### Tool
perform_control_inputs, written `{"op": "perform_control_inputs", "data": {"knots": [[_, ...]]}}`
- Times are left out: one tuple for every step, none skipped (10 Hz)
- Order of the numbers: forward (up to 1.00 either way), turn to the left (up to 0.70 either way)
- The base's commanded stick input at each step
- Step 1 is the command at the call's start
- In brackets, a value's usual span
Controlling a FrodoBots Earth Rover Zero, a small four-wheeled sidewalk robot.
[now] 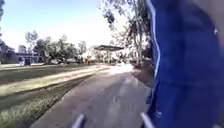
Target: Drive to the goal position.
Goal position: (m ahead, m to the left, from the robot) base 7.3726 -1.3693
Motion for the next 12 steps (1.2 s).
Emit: {"op": "perform_control_inputs", "data": {"knots": [[0.98,0.00],[0.98,0.00],[0.98,0.00],[0.98,0.00],[0.93,0.09],[0.87,0.18],[0.81,0.27],[0.70,0.31],[0.64,0.27],[0.64,0.20],[0.83,-0.23],[0.88,-0.30]]}}
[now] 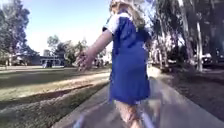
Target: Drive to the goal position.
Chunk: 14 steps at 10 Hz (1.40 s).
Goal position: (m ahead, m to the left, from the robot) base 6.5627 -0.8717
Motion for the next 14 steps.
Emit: {"op": "perform_control_inputs", "data": {"knots": [[0.88,-0.17],[0.89,0.00],[0.86,0.00],[0.84,0.00],[0.80,-0.21],[0.77,-0.39],[0.77,-0.39],[0.77,-0.35],[0.78,-0.32],[0.78,-0.25],[0.91,0.00],[0.93,0.00],[0.91,-0.11],[0.90,-0.22]]}}
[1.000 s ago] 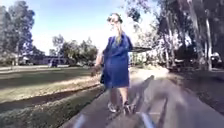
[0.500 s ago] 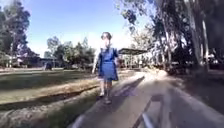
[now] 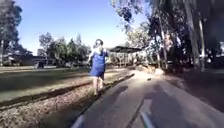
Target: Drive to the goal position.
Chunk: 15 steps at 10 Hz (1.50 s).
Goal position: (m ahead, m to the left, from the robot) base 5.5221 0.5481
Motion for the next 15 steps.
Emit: {"op": "perform_control_inputs", "data": {"knots": [[0.88,-0.32],[0.87,-0.35],[0.86,-0.35],[0.88,-0.29],[0.92,-0.16],[0.97,-0.02],[0.97,-0.06],[0.95,-0.13],[0.94,-0.20],[0.92,-0.27],[0.91,-0.33],[0.89,-0.35],[0.88,-0.29],[0.90,-0.06],[0.95,0.00]]}}
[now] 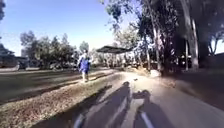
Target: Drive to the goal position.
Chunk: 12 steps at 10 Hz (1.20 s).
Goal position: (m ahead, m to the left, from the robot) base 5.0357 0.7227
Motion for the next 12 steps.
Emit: {"op": "perform_control_inputs", "data": {"knots": [[0.98,0.00],[0.98,0.00],[0.98,0.00],[0.99,0.00],[0.99,0.00],[0.99,0.00],[0.99,0.00],[0.98,0.00],[0.99,0.00],[0.99,0.00],[0.99,0.00],[0.99,0.00]]}}
